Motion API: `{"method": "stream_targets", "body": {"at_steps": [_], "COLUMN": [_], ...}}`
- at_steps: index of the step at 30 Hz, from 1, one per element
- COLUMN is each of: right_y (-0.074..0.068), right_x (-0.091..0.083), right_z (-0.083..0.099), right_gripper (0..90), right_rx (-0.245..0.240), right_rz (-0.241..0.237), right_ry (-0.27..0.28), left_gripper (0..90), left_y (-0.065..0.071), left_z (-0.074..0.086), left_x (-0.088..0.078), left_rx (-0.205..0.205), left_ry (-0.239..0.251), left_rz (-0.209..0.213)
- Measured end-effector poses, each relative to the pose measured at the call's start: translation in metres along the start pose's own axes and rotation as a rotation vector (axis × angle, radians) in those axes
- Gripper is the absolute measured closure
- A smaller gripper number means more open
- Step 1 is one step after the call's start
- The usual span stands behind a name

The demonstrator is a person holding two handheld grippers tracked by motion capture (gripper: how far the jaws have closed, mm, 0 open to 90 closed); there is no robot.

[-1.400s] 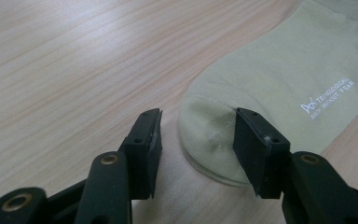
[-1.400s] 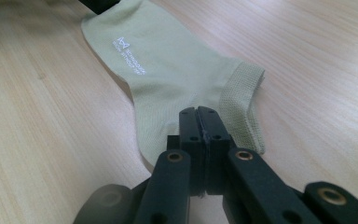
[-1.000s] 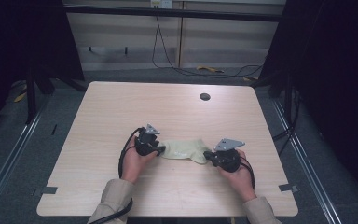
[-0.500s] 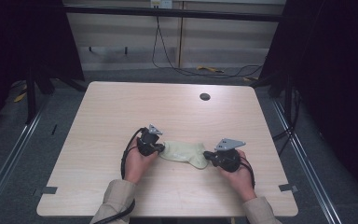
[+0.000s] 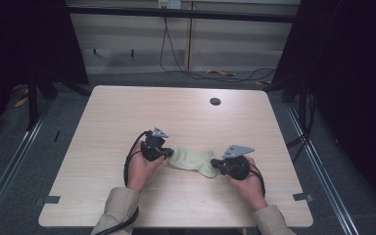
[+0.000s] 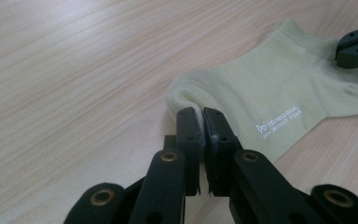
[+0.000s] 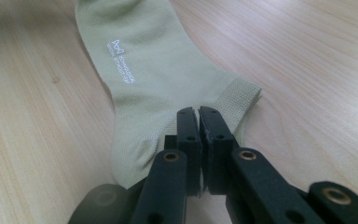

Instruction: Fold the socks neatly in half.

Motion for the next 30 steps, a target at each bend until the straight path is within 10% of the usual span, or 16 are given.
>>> {"method": "stream_targets", "body": {"at_steps": [30], "right_y": [-0.010], "right_x": [0.006], "right_z": [0.002], "right_gripper": [90.0], "right_rx": [0.003], "right_rz": [-0.034], "right_ry": [-0.034], "left_gripper": [86.1], "left_y": [0.022], "left_z": [-0.031], "left_x": [-0.017], "left_rx": [0.062], "left_ry": [0.019], "left_rz": [0.054]}}
Point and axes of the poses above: each handheld gripper's, and its own axes: x roughly forward along the jaws, z roughly out of its underside, y roughly to its right, the point moved 3 cm from there along x, roughly forward along the jaws, and after that the axes turned 1 degree about x, right-handed, at the moved point
